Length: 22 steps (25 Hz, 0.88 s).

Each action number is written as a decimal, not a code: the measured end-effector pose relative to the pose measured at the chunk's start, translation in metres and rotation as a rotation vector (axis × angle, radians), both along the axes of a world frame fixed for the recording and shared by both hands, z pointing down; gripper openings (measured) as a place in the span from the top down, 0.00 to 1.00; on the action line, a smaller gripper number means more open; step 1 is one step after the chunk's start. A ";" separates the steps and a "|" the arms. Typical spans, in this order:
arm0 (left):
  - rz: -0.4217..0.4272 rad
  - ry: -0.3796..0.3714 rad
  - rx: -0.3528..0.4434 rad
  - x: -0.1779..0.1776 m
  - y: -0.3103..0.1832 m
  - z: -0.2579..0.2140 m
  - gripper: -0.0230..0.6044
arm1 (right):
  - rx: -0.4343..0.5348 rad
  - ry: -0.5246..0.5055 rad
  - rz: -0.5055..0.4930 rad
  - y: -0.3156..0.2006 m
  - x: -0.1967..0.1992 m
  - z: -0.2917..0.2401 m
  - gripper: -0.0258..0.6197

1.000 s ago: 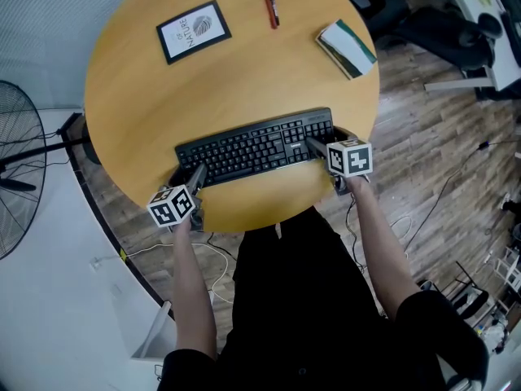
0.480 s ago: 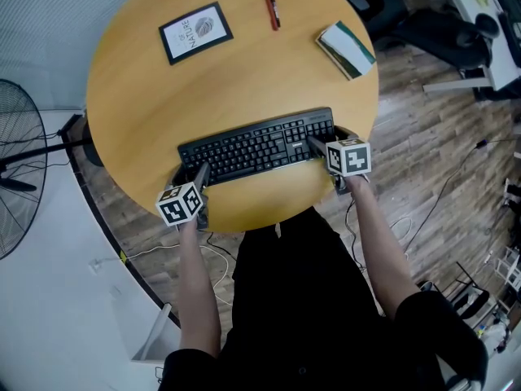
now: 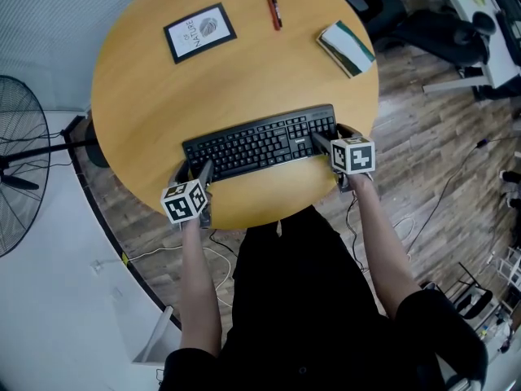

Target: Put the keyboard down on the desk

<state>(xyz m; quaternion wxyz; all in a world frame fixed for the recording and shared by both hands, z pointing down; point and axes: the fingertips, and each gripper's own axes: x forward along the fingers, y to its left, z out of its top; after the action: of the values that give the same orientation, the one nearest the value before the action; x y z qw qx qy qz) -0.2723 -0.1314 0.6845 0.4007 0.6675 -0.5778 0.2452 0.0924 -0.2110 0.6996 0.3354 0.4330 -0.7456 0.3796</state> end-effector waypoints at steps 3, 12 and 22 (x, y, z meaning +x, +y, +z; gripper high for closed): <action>0.002 0.023 0.018 0.000 0.002 -0.006 0.48 | 0.018 -0.008 0.002 0.003 -0.002 -0.008 0.43; 0.020 0.075 0.096 0.000 0.020 -0.037 0.48 | 0.068 -0.004 0.024 0.033 -0.015 -0.033 0.44; 0.065 0.096 0.190 -0.011 0.058 -0.074 0.49 | 0.159 -0.001 0.017 0.076 -0.038 -0.067 0.48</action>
<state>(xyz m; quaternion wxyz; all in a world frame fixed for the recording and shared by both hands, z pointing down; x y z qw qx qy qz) -0.2835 -0.0738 0.6105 0.3546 0.7319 -0.5565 0.1696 0.0548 -0.1353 0.6323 0.2962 0.4642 -0.7701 0.3222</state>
